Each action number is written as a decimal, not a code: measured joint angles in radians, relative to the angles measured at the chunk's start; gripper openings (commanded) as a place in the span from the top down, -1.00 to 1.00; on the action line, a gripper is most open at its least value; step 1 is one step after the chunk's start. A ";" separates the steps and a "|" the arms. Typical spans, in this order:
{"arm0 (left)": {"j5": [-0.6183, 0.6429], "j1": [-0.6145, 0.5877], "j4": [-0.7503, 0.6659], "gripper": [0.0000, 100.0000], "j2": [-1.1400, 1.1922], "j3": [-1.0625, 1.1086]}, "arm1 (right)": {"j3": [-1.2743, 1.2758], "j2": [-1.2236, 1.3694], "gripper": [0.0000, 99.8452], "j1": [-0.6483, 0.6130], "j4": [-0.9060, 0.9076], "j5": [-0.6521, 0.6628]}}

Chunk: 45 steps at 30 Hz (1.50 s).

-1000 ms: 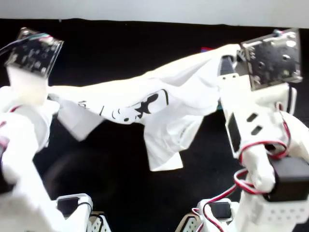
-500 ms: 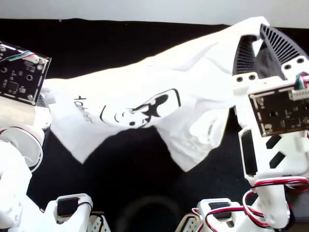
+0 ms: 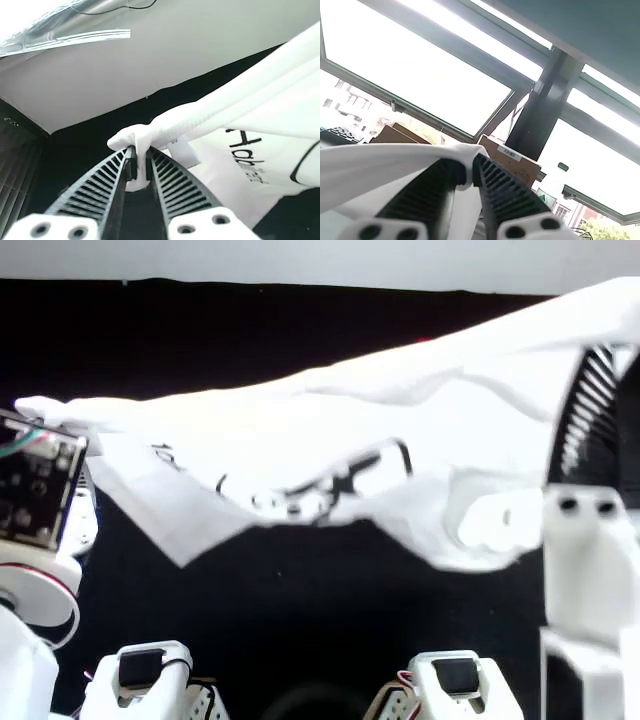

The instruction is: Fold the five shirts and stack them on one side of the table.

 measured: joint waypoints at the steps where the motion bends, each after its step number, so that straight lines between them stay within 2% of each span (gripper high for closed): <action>1: 0.014 0.000 0.000 0.98 -0.006 0.009 | -0.011 -0.002 0.99 0.000 0.012 -0.003; 5: 0.048 0.000 0.000 0.98 -0.052 0.118 | -0.020 0.000 0.99 0.000 0.061 -0.063; 11: 0.106 0.000 0.000 0.98 -0.167 0.247 | -0.020 0.000 0.99 0.000 0.123 -0.080; 16: 0.114 0.000 0.000 0.98 -0.287 0.255 | -0.020 -0.009 0.99 0.000 0.173 -0.155; 21: 0.114 -0.089 0.000 0.98 -0.376 0.253 | -0.021 -0.075 0.99 0.000 0.193 -0.204; 31: 0.114 -0.121 0.000 0.98 -0.420 0.256 | -0.011 -0.089 0.99 -0.037 0.193 -0.215; 39: 0.118 -0.121 0.000 0.98 -0.227 0.345 | 0.175 0.064 0.99 -0.161 0.173 -0.215; 45: 0.118 -0.121 -0.110 0.98 0.091 0.371 | 0.374 0.278 0.99 -0.180 -0.066 -0.215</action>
